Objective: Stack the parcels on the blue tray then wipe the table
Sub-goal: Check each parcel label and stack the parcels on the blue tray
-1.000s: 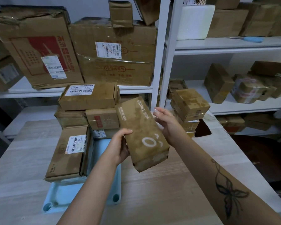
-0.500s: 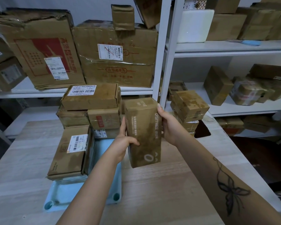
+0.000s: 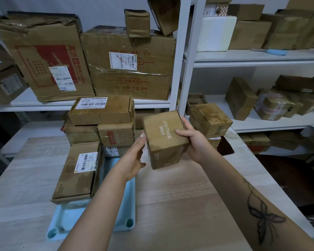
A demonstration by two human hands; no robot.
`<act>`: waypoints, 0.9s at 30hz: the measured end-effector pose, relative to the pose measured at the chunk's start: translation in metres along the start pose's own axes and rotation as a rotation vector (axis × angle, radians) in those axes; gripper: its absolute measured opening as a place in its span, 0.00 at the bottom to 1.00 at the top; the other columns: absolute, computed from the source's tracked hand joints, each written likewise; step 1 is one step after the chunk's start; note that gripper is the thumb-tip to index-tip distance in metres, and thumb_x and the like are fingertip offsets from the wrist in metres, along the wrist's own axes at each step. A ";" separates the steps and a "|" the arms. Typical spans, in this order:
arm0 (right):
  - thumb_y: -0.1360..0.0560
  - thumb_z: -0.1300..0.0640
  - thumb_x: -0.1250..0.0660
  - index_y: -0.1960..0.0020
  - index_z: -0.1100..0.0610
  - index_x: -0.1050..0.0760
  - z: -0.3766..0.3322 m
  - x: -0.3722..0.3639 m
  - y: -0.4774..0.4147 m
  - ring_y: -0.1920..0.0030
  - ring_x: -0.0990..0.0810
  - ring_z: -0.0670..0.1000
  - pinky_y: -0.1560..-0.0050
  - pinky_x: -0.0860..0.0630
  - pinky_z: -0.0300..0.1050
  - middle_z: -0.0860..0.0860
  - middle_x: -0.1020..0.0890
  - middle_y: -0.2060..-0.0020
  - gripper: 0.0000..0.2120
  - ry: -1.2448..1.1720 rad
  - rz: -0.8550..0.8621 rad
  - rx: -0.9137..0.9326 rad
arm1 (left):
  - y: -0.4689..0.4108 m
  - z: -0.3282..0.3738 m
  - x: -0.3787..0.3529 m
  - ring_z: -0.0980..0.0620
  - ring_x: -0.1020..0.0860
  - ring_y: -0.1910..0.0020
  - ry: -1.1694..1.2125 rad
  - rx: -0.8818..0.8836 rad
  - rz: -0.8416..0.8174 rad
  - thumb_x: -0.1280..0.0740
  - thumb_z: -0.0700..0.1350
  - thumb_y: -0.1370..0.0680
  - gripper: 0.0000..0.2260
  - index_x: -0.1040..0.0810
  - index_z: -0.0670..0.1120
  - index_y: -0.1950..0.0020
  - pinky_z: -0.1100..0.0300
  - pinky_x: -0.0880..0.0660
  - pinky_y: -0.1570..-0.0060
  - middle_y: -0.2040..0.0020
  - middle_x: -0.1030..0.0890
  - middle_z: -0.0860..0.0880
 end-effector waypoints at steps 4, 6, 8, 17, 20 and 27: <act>0.30 0.58 0.34 0.31 0.45 0.32 -0.006 0.001 -0.002 0.38 0.26 0.57 0.36 0.28 0.56 0.52 0.24 0.38 0.28 0.045 0.032 0.032 | 0.000 0.005 -0.002 0.46 0.46 0.24 0.053 0.002 -0.007 0.31 0.75 0.46 0.51 0.39 0.59 0.26 0.32 0.45 0.32 0.24 0.39 0.50; 0.33 0.52 0.33 0.33 0.43 0.30 -0.009 0.000 -0.002 0.34 0.28 0.58 0.32 0.33 0.61 0.52 0.26 0.34 0.28 0.048 0.057 0.042 | 0.001 0.007 -0.004 0.44 0.40 0.27 0.076 0.000 0.005 0.31 0.69 0.43 0.46 0.38 0.59 0.26 0.34 0.37 0.36 0.27 0.35 0.50; 0.32 0.50 0.33 0.33 0.41 0.31 -0.012 0.000 -0.001 0.34 0.28 0.58 0.32 0.32 0.61 0.51 0.27 0.34 0.27 0.072 0.063 0.049 | 0.000 0.010 -0.006 0.44 0.34 0.31 0.073 -0.008 0.015 0.30 0.63 0.39 0.42 0.39 0.59 0.27 0.38 0.31 0.41 0.30 0.33 0.50; 0.22 0.48 0.40 0.40 0.47 0.23 -0.019 0.004 0.008 0.37 0.26 0.57 0.36 0.30 0.59 0.51 0.21 0.43 0.13 0.079 0.101 0.041 | -0.001 0.019 -0.009 0.40 0.24 0.39 0.173 -0.005 0.128 0.36 0.70 0.36 0.35 0.27 0.52 0.35 0.35 0.27 0.45 0.38 0.22 0.45; 0.21 0.46 0.42 0.54 0.46 0.18 -0.023 0.001 0.012 0.40 0.28 0.53 0.38 0.32 0.56 0.48 0.22 0.48 0.14 0.132 0.112 0.068 | -0.002 0.019 -0.012 0.42 0.21 0.43 0.260 -0.001 0.118 0.44 0.68 0.28 0.28 0.19 0.50 0.44 0.40 0.25 0.45 0.45 0.17 0.44; 0.20 0.54 0.43 0.55 0.55 0.22 -0.022 -0.002 0.018 0.54 0.20 0.42 0.59 0.29 0.37 0.46 0.18 0.55 0.12 0.162 0.098 0.085 | 0.001 0.008 -0.014 0.45 0.19 0.57 0.301 0.076 0.116 0.38 0.54 0.23 0.12 0.19 0.48 0.51 0.50 0.24 0.54 0.60 0.15 0.45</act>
Point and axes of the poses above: each hand's wrist, its own y-axis away from the middle knuckle, its own x-axis out of the back of the hand, z = x × y, the point moved 7 cm from there along -y, towards the middle knuckle
